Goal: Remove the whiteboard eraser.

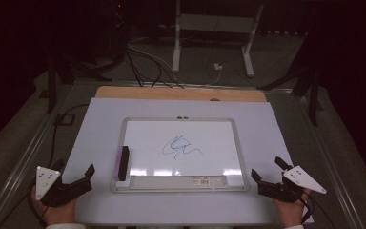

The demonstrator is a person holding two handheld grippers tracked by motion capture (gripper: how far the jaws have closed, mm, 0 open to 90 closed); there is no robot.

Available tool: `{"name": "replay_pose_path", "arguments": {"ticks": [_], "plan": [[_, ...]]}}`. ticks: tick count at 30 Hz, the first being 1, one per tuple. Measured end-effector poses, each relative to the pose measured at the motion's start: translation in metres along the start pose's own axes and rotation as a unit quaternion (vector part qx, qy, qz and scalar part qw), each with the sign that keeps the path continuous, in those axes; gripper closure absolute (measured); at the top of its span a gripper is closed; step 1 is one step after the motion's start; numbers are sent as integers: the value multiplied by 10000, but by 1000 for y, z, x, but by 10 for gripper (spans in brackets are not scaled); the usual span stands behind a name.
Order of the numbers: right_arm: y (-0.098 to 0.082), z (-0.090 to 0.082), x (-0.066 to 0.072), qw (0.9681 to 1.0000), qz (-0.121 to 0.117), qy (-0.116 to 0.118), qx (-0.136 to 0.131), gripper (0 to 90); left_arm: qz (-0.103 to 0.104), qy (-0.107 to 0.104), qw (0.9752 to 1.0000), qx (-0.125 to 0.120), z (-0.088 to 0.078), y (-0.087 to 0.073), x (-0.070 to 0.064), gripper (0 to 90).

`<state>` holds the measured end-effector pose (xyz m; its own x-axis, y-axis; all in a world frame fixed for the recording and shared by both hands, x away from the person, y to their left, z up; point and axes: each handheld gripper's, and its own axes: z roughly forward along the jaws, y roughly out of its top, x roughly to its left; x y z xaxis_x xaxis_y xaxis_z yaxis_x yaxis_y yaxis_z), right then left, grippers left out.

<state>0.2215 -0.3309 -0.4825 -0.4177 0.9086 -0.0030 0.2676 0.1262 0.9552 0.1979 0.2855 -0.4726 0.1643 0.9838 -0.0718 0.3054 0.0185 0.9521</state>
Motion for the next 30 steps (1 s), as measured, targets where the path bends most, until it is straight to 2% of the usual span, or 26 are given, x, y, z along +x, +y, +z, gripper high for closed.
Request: {"name": "replay_pose_path", "arguments": {"ticks": [7,12,19,26,30], "plan": [[0,-1,-2,9999,-54,-115,-45,6,-42,26,10000,47,0,0,1,7],[0,0,-3,9999,-9,-118,-33,5,-120,78,9999,95,-1,2,3,7],[0,-1,-2,10000,-22,-82,-32,5,-222,-69,9996,161,-6,8,6,7],[-1,0,-3,10000,38,-85,-9,5,-141,-246,9991,310,-5,16,5,11],[-1,0,-4,9999,89,-70,4,5,-82,-328,9989,316,-4,20,5,11]]}}
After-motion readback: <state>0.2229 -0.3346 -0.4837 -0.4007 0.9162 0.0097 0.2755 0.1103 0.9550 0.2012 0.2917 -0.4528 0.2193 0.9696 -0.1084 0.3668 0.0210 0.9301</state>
